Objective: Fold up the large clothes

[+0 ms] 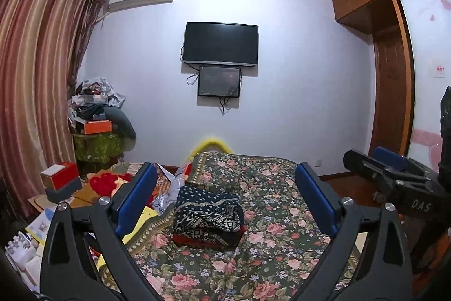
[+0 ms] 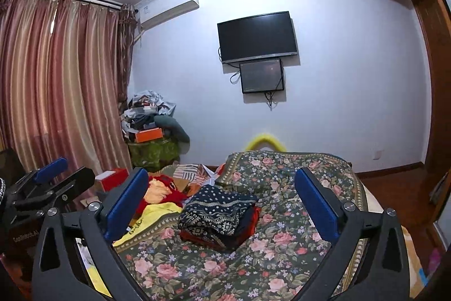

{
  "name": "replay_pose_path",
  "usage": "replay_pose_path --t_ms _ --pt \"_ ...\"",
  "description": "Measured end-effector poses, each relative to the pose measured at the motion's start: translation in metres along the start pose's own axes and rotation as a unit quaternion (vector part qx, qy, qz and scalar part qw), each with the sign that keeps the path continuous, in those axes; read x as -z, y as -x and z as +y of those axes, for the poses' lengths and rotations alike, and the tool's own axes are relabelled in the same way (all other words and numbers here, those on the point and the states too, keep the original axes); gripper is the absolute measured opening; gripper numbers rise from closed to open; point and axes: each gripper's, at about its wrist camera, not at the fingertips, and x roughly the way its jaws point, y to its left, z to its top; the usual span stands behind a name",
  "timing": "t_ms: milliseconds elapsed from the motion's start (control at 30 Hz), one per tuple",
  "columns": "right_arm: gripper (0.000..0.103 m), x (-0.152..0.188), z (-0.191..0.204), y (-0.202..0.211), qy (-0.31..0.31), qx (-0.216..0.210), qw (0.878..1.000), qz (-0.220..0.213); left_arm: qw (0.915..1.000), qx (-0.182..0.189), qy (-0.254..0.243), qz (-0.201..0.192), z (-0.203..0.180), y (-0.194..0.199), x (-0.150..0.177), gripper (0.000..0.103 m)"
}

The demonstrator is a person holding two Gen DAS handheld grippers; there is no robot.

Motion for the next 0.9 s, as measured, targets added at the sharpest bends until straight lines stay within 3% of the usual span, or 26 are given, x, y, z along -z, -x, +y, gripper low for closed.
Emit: replay_pose_path --t_ms 900 --pt "0.103 0.010 0.001 0.003 -0.001 0.008 1.000 0.029 0.9997 -0.014 -0.012 0.018 -0.005 -0.008 0.015 0.101"
